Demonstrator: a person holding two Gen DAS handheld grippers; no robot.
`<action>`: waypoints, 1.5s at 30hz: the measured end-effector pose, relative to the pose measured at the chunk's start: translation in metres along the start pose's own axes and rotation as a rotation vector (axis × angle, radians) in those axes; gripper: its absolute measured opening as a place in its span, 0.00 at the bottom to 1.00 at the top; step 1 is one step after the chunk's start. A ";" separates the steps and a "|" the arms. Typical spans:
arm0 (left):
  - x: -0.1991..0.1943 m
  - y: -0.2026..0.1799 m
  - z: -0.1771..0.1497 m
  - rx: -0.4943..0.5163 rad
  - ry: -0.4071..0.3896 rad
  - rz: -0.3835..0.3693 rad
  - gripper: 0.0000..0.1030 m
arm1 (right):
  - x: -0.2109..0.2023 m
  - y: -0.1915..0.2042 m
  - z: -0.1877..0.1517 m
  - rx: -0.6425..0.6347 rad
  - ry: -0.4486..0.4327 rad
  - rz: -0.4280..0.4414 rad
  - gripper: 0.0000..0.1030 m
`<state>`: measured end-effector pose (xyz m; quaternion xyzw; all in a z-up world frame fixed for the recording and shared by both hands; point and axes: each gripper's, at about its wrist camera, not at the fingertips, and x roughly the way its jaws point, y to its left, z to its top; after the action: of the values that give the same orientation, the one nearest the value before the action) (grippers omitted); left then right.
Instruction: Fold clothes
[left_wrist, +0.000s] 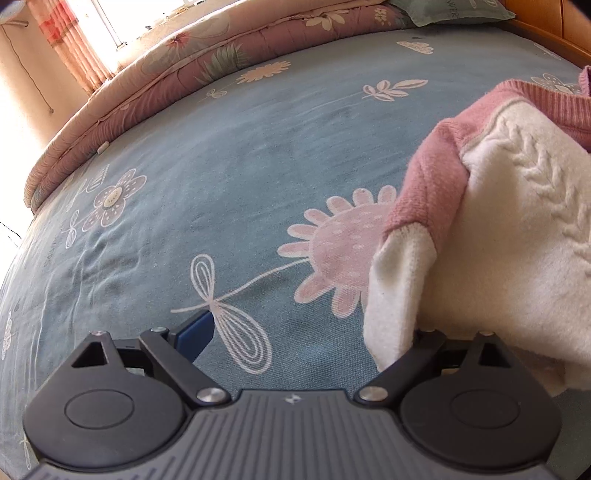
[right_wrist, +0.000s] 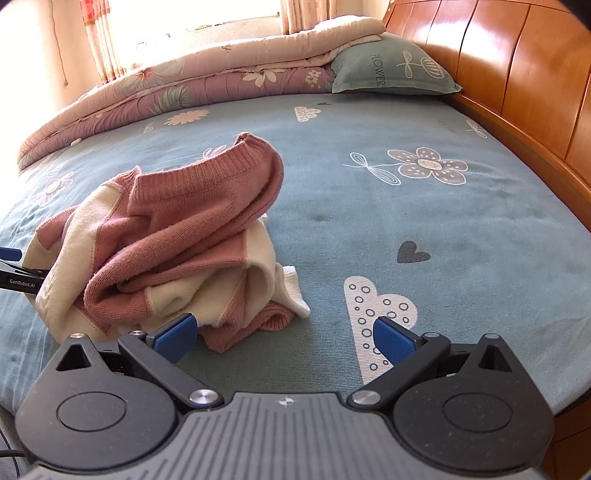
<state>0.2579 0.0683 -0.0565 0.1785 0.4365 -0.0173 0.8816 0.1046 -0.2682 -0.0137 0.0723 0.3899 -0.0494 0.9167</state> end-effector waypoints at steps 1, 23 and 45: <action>0.000 0.003 -0.001 -0.005 -0.002 -0.003 0.90 | 0.003 0.001 -0.001 -0.011 0.007 -0.005 1.00; 0.003 0.005 -0.002 -0.026 -0.015 -0.036 0.91 | 0.076 -0.034 0.029 0.014 -0.067 -0.104 1.00; 0.011 0.006 0.017 -0.045 -0.085 0.024 0.57 | 0.091 -0.011 0.053 -0.234 -0.164 -0.186 1.00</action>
<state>0.2788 0.0695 -0.0533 0.1631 0.3969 -0.0044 0.9033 0.2033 -0.2916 -0.0443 -0.0756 0.3218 -0.0940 0.9391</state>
